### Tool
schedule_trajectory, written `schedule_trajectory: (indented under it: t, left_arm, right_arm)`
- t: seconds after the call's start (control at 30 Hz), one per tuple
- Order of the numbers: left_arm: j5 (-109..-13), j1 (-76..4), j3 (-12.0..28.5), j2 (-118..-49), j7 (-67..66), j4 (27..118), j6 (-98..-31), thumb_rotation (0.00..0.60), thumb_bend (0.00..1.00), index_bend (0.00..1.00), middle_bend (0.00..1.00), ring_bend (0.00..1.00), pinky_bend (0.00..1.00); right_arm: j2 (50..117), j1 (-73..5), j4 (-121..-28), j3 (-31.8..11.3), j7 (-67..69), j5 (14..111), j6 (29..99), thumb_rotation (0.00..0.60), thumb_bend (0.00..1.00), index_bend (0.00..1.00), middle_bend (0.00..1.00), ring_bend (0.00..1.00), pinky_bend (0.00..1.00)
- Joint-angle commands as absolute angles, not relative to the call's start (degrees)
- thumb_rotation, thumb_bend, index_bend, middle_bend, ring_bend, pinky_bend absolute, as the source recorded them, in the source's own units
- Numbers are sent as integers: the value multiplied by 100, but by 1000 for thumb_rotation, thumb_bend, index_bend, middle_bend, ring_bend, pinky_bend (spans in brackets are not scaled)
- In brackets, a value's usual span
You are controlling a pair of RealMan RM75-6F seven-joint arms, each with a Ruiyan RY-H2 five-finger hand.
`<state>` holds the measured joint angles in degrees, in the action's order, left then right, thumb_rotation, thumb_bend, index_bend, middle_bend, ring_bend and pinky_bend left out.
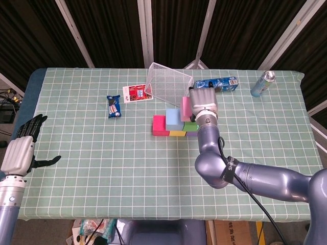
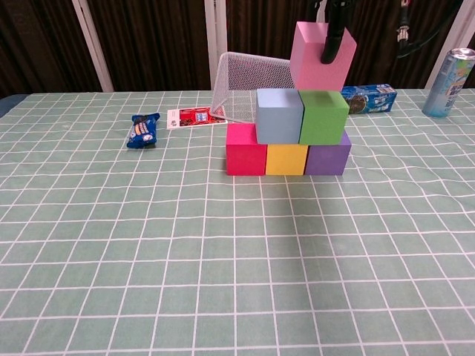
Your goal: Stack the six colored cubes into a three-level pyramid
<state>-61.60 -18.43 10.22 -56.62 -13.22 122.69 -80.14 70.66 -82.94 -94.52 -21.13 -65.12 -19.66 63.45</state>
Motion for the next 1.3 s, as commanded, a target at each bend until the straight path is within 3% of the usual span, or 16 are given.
schedule_trajectory:
  t: [0.03, 1.3]
  left_arm:
    - [-6157, -1848, 1027, -5670, -1331, 12261, -8004, 600, 132, 0, 0, 0, 0]
    - [-6052, -1836, 1056, -5694, -1352, 12192, -7914, 600, 132, 0, 0, 0, 0]
  right_arm:
    - [7088, -8266, -9440, -2108, -6535, -1896, 6298, 600, 235, 208, 484, 341, 0]
    - [7502, -8372, -9068, -2259, -7080, -2155, 6381, 600, 236, 207, 484, 341, 0]
